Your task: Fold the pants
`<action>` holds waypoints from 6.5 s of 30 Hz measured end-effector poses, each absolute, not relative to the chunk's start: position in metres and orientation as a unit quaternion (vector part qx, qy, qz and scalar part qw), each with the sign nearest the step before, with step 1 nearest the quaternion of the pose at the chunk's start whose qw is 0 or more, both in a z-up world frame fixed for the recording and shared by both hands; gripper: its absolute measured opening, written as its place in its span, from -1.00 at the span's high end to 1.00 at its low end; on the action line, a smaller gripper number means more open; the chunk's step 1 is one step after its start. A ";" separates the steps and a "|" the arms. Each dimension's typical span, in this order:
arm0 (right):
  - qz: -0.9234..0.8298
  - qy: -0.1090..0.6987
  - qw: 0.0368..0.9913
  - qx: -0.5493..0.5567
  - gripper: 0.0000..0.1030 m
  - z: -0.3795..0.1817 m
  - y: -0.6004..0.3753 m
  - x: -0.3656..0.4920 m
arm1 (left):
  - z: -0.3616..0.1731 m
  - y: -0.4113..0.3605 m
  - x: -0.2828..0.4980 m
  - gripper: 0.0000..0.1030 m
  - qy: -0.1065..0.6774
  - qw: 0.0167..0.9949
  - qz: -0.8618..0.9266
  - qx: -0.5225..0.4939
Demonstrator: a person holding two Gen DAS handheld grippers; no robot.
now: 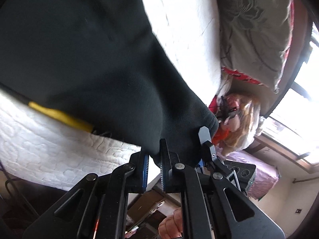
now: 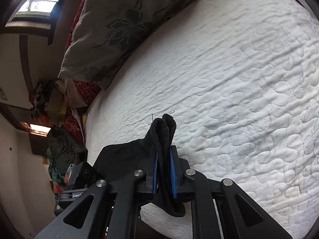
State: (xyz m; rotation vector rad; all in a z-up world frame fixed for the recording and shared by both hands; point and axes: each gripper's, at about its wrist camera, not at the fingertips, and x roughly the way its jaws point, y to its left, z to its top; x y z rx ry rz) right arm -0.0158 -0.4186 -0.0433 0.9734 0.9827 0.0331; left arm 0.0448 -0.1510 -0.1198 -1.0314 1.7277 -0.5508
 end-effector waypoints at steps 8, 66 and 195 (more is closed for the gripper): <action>0.043 0.457 0.784 0.417 0.80 -0.006 -0.359 0.013 | -0.111 -0.085 0.060 0.85 0.680 0.498 -0.221 -0.490; 0.006 0.349 0.664 0.661 0.89 -0.115 -0.268 -0.031 | -0.077 0.004 0.084 0.60 0.611 0.747 -0.164 -0.204; 0.089 0.480 0.862 0.137 0.40 -0.064 0.078 0.086 | -0.116 0.210 0.188 0.48 0.652 0.642 -0.252 -0.314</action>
